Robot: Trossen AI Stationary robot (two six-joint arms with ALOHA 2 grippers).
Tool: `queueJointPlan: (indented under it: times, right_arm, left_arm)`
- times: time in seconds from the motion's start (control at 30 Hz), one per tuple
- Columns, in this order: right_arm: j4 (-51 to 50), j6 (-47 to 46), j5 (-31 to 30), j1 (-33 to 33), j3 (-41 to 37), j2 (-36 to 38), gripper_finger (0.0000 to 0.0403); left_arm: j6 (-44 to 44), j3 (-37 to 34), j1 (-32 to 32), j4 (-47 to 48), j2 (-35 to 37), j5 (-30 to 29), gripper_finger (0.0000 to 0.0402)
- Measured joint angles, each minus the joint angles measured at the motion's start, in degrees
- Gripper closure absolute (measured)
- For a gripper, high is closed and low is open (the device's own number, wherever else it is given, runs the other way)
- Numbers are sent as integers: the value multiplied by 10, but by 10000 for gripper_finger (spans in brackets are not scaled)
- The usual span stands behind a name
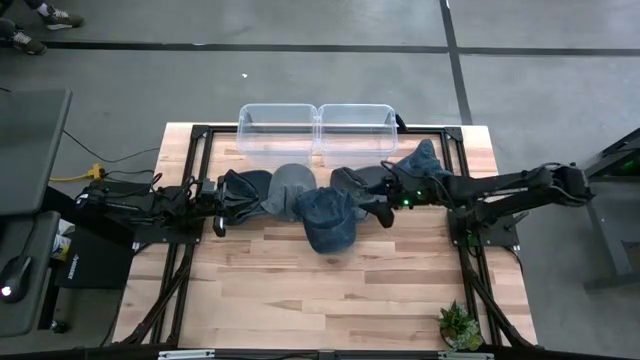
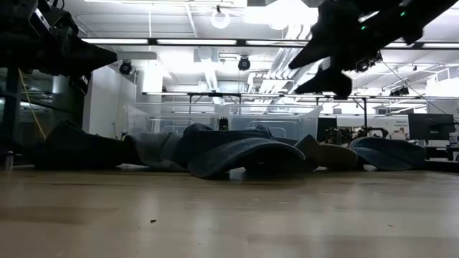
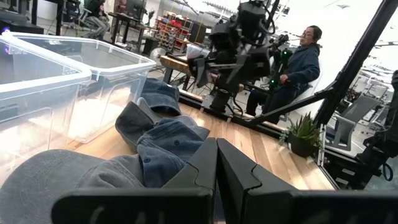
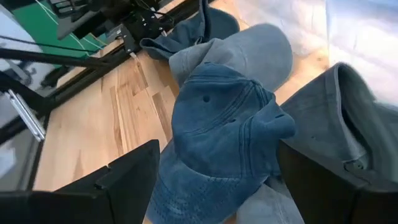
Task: Pick and place caps into container
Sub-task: Put the middle blue cap into the left transparent container
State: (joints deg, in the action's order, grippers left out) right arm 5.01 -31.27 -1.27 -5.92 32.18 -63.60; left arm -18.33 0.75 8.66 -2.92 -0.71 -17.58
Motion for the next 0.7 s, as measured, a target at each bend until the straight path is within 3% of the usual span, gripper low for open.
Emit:
queueJointPlan:
  times: [0.3,0.7]
  right_arm:
    - [55,-49,136,-114,0,-75,86]
    - [145,-45,215,-175,0,-178,86]
  left_arm:
    - [0,0,0,0,0,-1,400]
    - [0,0,0,0,0,-1,400]
